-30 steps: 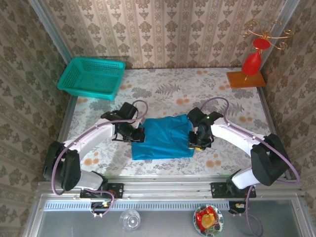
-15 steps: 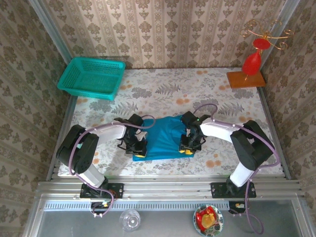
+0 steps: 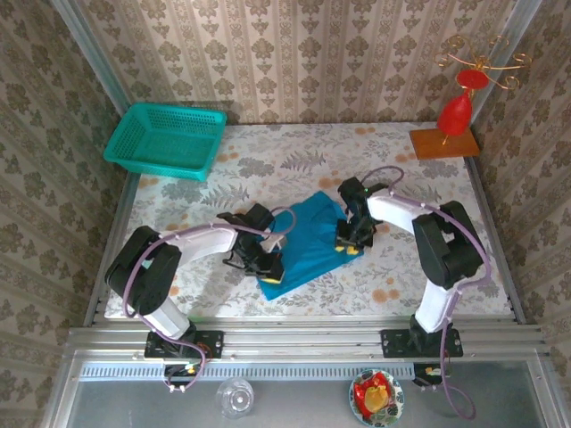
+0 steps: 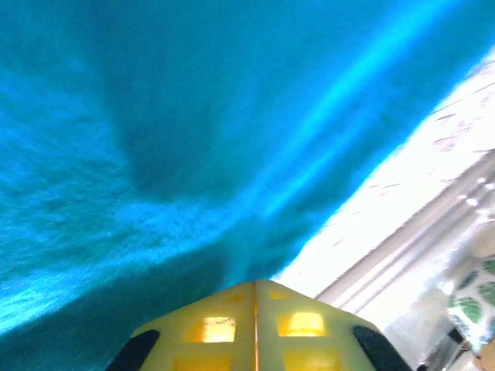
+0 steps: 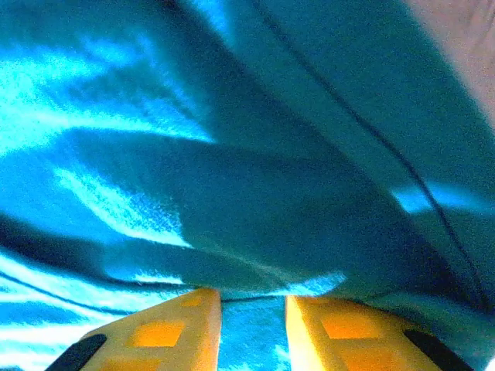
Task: Fold the inside-out t-shirt
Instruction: Rotate the T-shirt at the center of the table.
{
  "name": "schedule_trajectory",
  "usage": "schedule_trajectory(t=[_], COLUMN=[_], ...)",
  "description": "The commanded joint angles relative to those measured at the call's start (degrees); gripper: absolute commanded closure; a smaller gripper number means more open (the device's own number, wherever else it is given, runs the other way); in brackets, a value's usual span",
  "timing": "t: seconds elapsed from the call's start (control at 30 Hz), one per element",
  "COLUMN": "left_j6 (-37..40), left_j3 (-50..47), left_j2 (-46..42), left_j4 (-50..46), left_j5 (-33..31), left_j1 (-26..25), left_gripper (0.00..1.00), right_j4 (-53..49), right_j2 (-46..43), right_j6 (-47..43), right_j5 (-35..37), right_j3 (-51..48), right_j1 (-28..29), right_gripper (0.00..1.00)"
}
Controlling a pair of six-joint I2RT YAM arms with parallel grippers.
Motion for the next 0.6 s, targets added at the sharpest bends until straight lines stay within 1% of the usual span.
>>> schedule_trajectory(t=[0.0, 0.1, 0.2, 0.23, 0.3, 0.37, 0.47, 0.57], left_j6=[-1.71, 2.02, 7.63, 9.34, 11.80, 13.56, 14.69, 14.45], left_j3=[6.33, 11.94, 17.60, 19.09, 21.67, 23.22, 22.79, 20.27], left_j2=[-2.37, 0.81, 6.49, 8.46, 12.30, 15.37, 18.00, 18.27], left_j4=[3.23, -0.61, -6.15, -7.21, -8.95, -9.61, -9.14, -8.55], left_j5=[1.62, -4.91, -9.84, -10.71, -10.99, -11.28, -11.07, -11.19], left_j1=[3.40, 7.88, 11.06, 11.68, 12.53, 13.27, 14.14, 14.21], left_gripper=[0.89, 0.88, 0.90, 0.90, 0.91, 0.91, 0.91, 0.91], right_j4=[-6.13, -5.92, -3.35, -1.40, 4.61, 9.89, 11.42, 10.16], right_j2=[1.38, -2.37, -6.09, -6.86, -7.12, -5.28, -0.99, 1.05], right_j6=[-4.38, -2.29, 1.02, 2.50, 5.99, 8.65, 9.29, 8.43], right_j5=[6.13, 4.11, 0.07, -2.30, -10.15, -15.97, -17.18, -14.72], right_j3=[6.58, 6.23, 3.33, 1.97, -0.79, -1.97, -1.83, -2.75], right_j1=[-1.41, -0.54, 2.65, 4.24, 7.07, 10.48, 13.46, 13.28], right_gripper=[0.71, 0.70, 0.70, 0.70, 0.69, 0.69, 0.69, 0.69])
